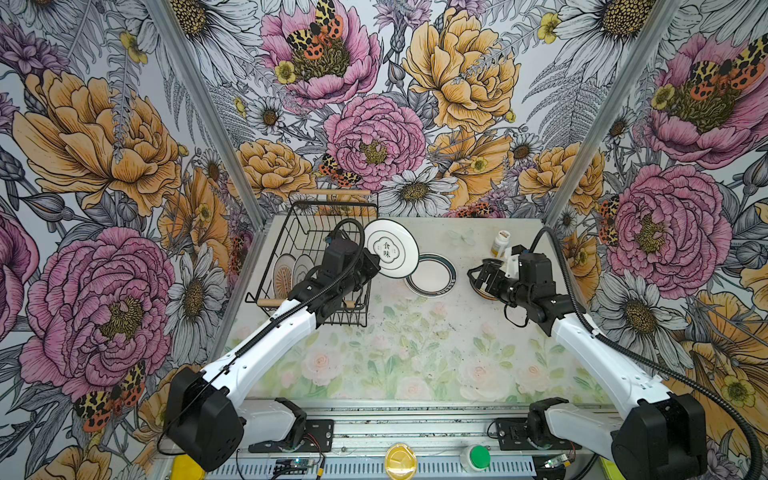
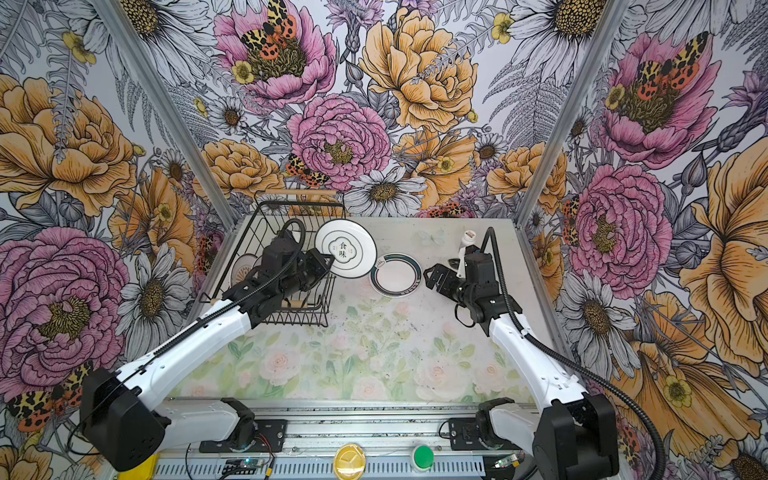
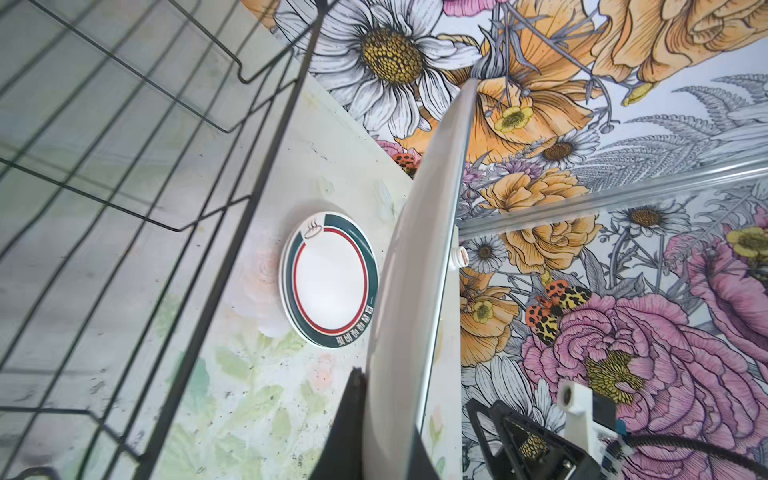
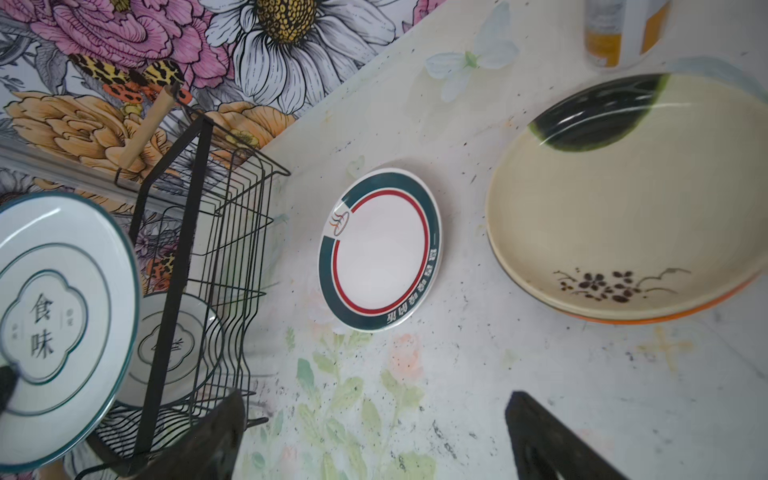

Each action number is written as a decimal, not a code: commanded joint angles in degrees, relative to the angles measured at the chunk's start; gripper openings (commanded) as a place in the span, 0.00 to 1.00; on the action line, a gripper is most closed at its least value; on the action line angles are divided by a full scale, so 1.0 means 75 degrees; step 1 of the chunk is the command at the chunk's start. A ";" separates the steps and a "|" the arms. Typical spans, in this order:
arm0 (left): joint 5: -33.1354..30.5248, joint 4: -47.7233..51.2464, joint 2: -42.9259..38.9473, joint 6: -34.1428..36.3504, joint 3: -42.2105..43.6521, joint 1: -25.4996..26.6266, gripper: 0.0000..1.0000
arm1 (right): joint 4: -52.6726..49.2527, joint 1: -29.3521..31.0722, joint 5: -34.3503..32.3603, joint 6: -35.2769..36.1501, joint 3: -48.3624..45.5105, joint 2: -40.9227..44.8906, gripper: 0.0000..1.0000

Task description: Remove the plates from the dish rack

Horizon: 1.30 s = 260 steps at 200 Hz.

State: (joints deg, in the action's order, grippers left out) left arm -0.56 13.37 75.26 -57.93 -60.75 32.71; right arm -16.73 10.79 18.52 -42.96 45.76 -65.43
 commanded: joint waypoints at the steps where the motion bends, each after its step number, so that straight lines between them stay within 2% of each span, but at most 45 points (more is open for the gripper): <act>1: 0.0593 -0.1426 0.0385 -0.0388 -0.0363 0.0315 0.00 | 0.1715 -0.0022 0.1217 -0.0944 -0.0428 0.0225 0.99; 27: 0.0569 -0.1653 0.0909 -0.0305 -0.0722 0.0758 0.00 | 0.3104 -0.0035 0.1720 -0.1596 -0.0818 0.0142 0.99; 56: 0.1131 -0.2529 0.1502 -0.0852 -0.0641 0.0827 0.00 | 0.3893 -0.0043 0.1878 -0.1925 -0.0977 -0.0095 0.95; 102: 0.1774 -0.3366 0.2290 -0.1387 -0.0709 0.0886 0.00 | 0.4206 -0.0044 0.1825 -0.1930 -0.0922 -0.0239 0.88; 128: 0.1979 -0.3493 0.2544 -0.1472 -0.0927 0.0970 0.00 | 0.4708 -0.0038 0.1923 -0.2124 -0.0971 -0.0574 0.80; 173: 0.2294 -0.3849 0.2950 -0.1748 -0.1058 0.1006 0.00 | 0.4907 -0.0054 0.1956 -0.2168 -0.1024 -0.0660 0.78; 215: 0.2478 -0.3976 0.3212 -0.1848 -0.1194 0.1076 0.00 | 0.5169 -0.0067 0.1776 -0.2319 -0.1038 -0.0716 0.59; 245: 0.2590 -0.4064 0.3363 -0.1893 -0.1239 0.1079 0.00 | 0.5231 -0.0105 0.1685 -0.2299 -0.0984 -0.0558 0.52; 260: 0.2707 -0.4163 0.3479 -0.1970 -0.1286 0.1087 0.00 | 0.5234 -0.0137 0.1681 -0.2288 -0.0980 -0.0533 0.43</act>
State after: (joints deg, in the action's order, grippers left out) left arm 16.69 -14.06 99.90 -72.14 -68.47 40.27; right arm 19.16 10.02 31.53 -60.49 38.28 -70.63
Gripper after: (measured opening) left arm 0.097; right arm 0.489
